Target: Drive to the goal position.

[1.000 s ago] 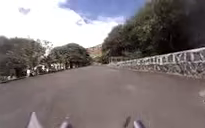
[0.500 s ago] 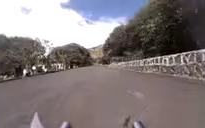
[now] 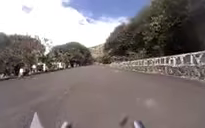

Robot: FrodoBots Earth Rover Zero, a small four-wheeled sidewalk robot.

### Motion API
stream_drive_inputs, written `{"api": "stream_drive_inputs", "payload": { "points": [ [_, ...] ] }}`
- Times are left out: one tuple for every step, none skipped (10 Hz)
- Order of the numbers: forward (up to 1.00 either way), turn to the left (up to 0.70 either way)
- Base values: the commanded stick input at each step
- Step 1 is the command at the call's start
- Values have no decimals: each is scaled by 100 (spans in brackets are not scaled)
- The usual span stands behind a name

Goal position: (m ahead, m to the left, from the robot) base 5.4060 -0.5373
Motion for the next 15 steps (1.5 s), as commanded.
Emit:
{"api": "stream_drive_inputs", "payload": {
  "points": [
    [85, 0],
    [85, 0],
    [85, 0],
    [85, 0],
    [85, 0],
    [85, 0],
    [85, 0],
    [85, 0],
    [85, 0],
    [85, 0],
    [85, 0],
    [85, 0],
    [85, 0],
    [85, 0],
    [85, 0]
  ]
}}
